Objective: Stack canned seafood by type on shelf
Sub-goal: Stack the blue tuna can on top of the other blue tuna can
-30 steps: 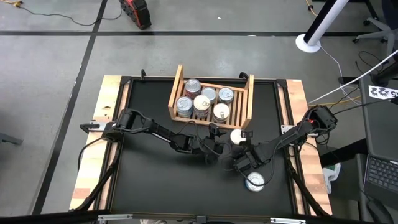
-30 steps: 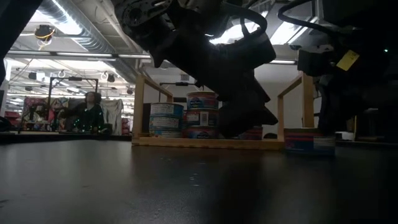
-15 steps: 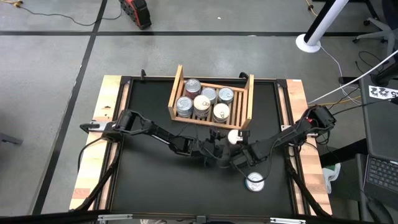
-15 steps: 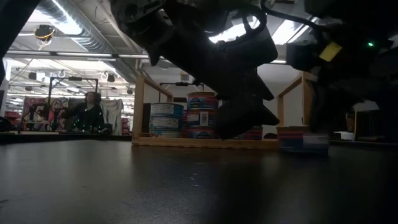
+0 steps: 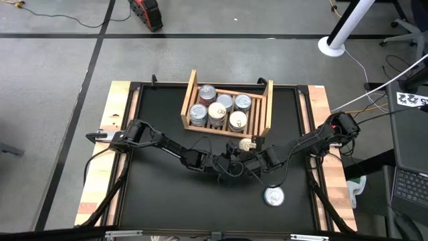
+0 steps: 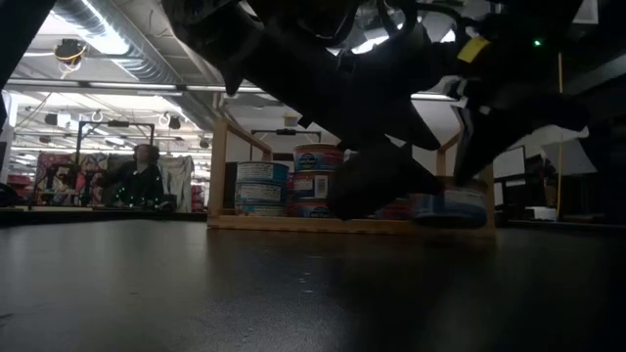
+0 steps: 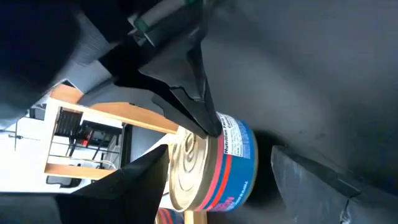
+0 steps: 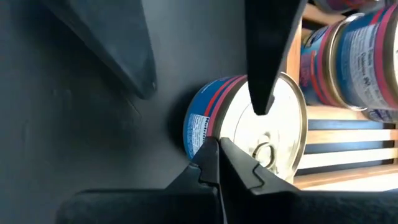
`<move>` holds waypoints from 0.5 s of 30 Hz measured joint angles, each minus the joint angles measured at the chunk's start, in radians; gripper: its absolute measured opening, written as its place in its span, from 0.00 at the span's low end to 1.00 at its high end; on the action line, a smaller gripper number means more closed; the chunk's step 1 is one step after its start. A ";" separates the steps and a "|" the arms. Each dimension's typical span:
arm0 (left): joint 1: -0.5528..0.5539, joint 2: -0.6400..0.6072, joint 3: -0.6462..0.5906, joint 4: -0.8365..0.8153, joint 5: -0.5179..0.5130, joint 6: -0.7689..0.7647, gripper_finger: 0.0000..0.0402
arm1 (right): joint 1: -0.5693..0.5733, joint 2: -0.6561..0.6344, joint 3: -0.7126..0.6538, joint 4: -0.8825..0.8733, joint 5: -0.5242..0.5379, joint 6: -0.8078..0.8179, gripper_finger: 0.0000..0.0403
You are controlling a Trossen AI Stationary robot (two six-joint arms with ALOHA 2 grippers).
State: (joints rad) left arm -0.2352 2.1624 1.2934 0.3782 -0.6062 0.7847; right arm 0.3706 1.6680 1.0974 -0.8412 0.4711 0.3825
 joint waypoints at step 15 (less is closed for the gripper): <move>0.000 -0.002 0.000 -0.001 -0.002 0.109 0.70 | 0.000 0.000 0.069 -0.018 -0.001 -0.025 0.00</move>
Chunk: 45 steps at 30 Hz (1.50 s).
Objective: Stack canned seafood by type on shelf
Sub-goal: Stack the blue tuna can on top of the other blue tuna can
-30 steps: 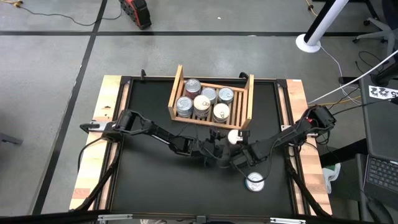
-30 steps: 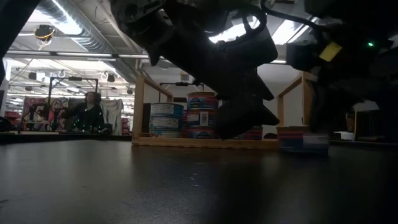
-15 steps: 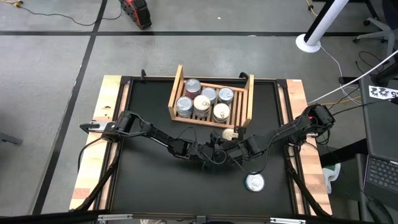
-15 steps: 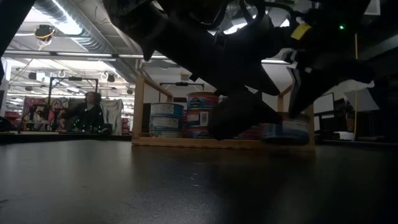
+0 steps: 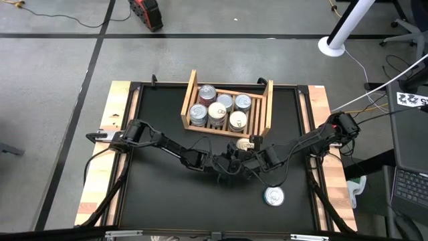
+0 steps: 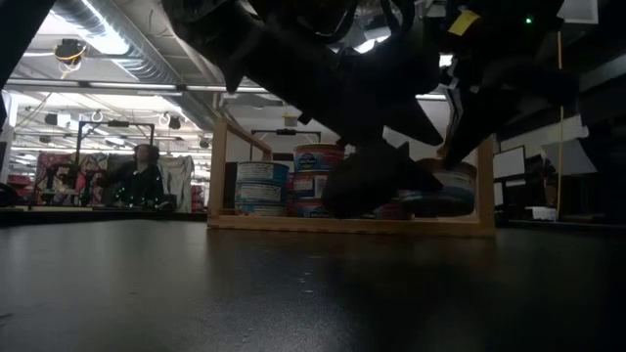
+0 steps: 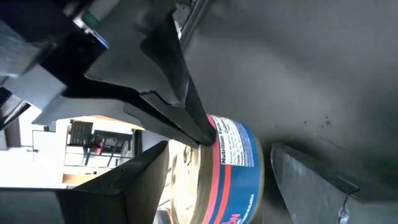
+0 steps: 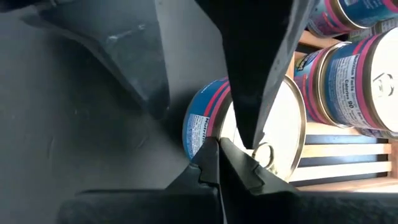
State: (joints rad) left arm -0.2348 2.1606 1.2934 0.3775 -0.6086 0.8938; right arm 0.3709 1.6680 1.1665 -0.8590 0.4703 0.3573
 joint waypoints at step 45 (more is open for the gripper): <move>-0.044 0.003 -0.001 0.004 -0.093 0.070 0.45 | 0.002 -0.005 0.114 -0.056 -0.123 0.001 0.29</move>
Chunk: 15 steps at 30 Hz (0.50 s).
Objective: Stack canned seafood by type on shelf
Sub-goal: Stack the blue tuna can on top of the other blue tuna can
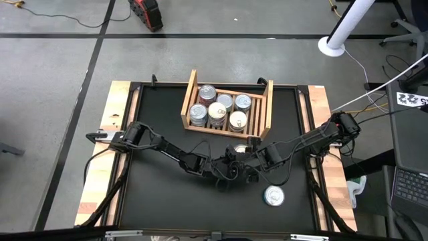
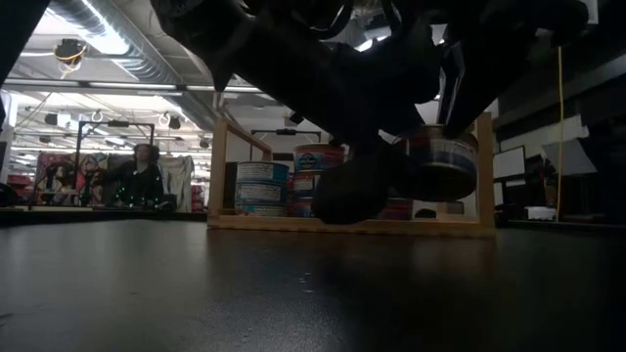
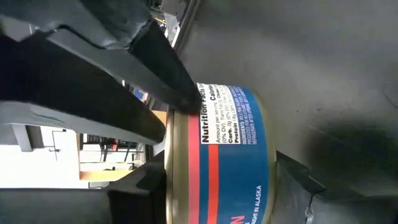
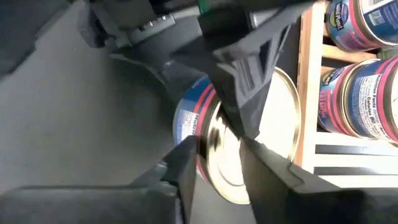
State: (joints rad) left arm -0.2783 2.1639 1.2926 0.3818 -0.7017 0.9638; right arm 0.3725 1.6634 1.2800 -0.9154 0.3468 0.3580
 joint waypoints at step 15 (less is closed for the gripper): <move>0.005 0.000 0.000 0.128 -0.125 0.088 0.48 | 0.000 -0.185 0.000 -0.205 0.059 0.036 0.41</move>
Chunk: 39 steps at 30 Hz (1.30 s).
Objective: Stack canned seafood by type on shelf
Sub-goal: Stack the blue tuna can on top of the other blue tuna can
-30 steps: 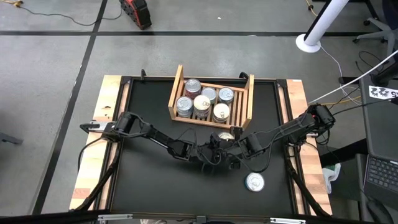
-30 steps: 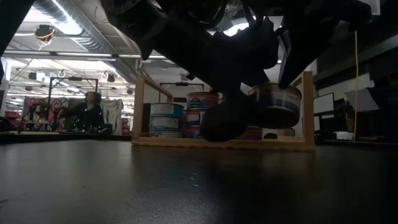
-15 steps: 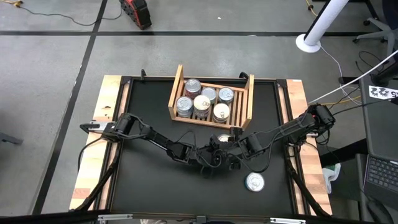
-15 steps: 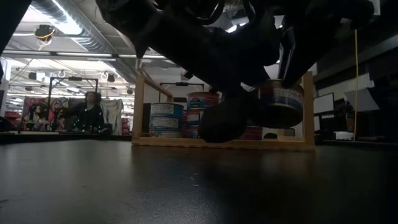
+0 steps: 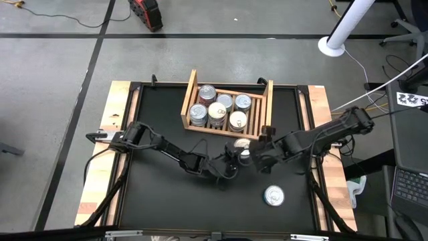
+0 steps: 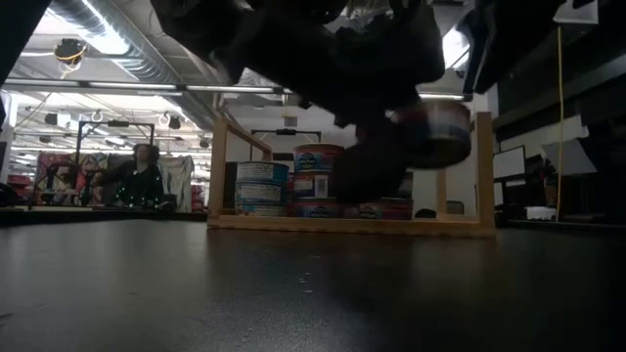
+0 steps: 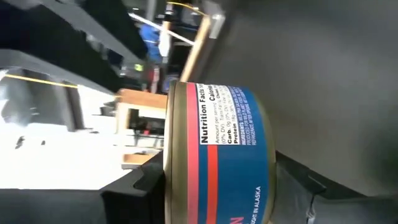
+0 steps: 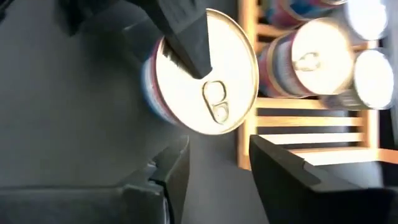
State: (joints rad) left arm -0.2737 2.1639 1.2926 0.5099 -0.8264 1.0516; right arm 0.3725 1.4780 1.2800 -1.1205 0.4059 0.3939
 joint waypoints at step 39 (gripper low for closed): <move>0.240 -0.003 0.003 0.006 -0.039 0.072 0.50 | 0.000 -0.056 -0.002 -0.026 0.083 -0.036 0.41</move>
State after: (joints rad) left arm -0.0338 2.1605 1.2953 0.5162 -0.8650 1.1234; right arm 0.3725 1.4216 1.2781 -1.1469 0.4888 0.3578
